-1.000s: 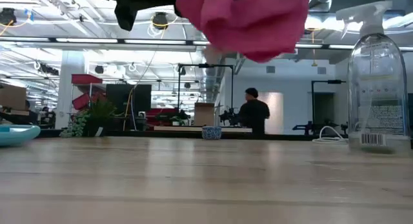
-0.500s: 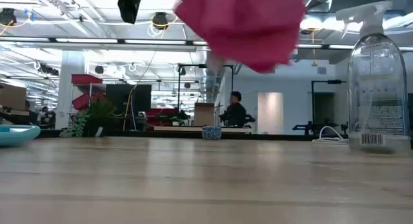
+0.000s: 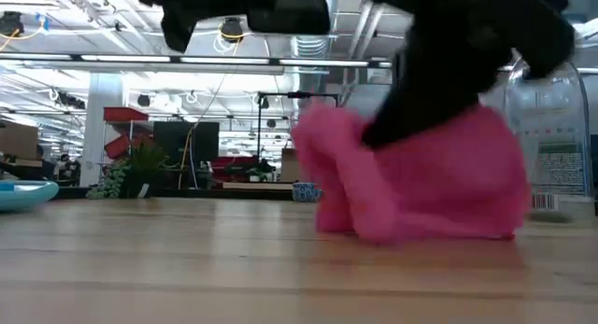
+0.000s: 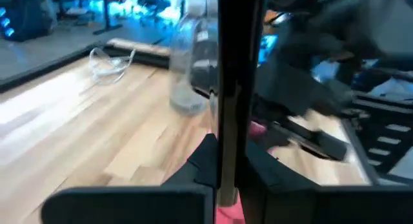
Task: Apply microfiber cloth
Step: Wipe the front of the black cellphone using the pink microfiber cloth, then spray the back of the black cellphone using transparent spray bottle
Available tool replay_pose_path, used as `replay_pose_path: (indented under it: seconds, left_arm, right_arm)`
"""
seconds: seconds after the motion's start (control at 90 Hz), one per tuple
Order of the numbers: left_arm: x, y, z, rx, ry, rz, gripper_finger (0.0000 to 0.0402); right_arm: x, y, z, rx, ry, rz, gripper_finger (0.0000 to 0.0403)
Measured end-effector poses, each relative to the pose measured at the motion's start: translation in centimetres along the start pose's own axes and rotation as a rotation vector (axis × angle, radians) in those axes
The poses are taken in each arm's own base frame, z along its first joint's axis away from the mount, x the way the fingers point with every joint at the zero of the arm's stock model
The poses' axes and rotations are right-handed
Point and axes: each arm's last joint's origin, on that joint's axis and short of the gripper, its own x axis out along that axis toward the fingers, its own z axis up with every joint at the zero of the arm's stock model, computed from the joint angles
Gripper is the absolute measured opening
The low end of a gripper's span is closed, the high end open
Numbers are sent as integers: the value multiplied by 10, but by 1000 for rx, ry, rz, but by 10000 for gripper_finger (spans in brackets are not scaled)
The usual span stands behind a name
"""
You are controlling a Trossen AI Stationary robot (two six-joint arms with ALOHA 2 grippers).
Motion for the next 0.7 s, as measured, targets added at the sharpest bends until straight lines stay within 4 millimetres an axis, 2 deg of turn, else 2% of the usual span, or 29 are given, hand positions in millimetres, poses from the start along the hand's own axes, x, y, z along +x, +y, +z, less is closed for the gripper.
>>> replay_pose_path:
  seconds: [0.144,0.233,0.333,0.522,0.7]
  left_arm:
    - [2,4,-3,-21,35,8,9]
    - [3,4,-3,-24,43,-5,9]
    - [4,4,-2,-38,43,-23,9]
    - [-4,4,10,-80,40,-95,9]
    - [-22,2,21,-51,76,-219,9]
  right_arm:
    - [25,1,-10,-25,90,92,37]
    - [26,-3,-2,-32,115,137,73]
    - [16,-10,8,-72,134,168,120]
    - [-37,-18,39,-207,38,243,195]
    - [-104,-10,51,-380,-147,237,198]
